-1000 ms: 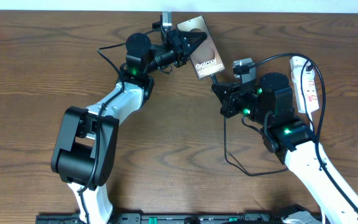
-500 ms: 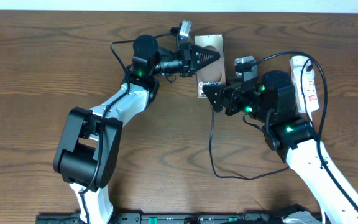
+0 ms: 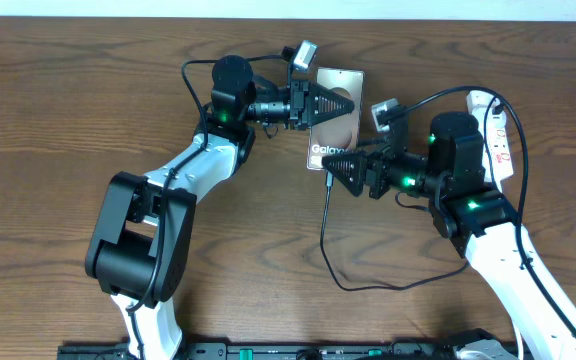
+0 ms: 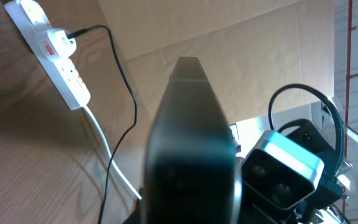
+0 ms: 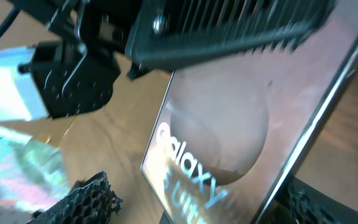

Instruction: Plug charger to phone and switch on socket

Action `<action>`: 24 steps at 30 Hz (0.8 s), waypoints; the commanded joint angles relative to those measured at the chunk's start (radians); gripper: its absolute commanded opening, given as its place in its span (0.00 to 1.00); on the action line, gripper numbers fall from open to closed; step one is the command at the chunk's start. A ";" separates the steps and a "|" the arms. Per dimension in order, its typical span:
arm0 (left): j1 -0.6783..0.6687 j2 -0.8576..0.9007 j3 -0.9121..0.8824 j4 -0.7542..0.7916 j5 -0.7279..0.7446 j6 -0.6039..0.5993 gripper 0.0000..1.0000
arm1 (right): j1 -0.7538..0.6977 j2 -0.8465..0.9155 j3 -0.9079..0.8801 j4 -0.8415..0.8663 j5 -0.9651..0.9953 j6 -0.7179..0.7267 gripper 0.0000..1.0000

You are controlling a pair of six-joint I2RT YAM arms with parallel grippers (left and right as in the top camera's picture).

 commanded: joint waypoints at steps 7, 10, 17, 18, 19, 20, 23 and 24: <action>-0.006 -0.035 0.011 0.013 0.063 0.019 0.07 | 0.002 0.004 0.019 -0.004 -0.061 -0.025 0.63; -0.020 -0.035 0.011 0.013 0.070 0.019 0.08 | 0.002 0.013 0.019 0.005 -0.057 -0.031 0.64; -0.047 -0.035 0.011 0.023 0.092 0.019 0.08 | 0.002 0.074 0.019 0.014 -0.073 -0.008 0.82; -0.047 -0.035 0.011 0.023 0.091 0.019 0.07 | 0.002 0.078 0.019 0.017 -0.073 -0.008 0.79; -0.047 -0.035 0.011 0.023 0.091 0.019 0.07 | 0.002 0.079 0.019 0.021 -0.073 -0.007 0.73; -0.046 -0.035 0.011 0.023 0.091 0.019 0.07 | 0.002 0.079 0.019 0.022 -0.073 -0.007 0.68; -0.046 -0.035 0.011 0.023 0.091 0.020 0.08 | 0.002 0.079 0.019 0.033 -0.073 -0.007 0.44; -0.046 -0.035 0.011 0.023 0.088 0.020 0.08 | 0.002 0.079 0.019 0.036 -0.073 -0.007 0.38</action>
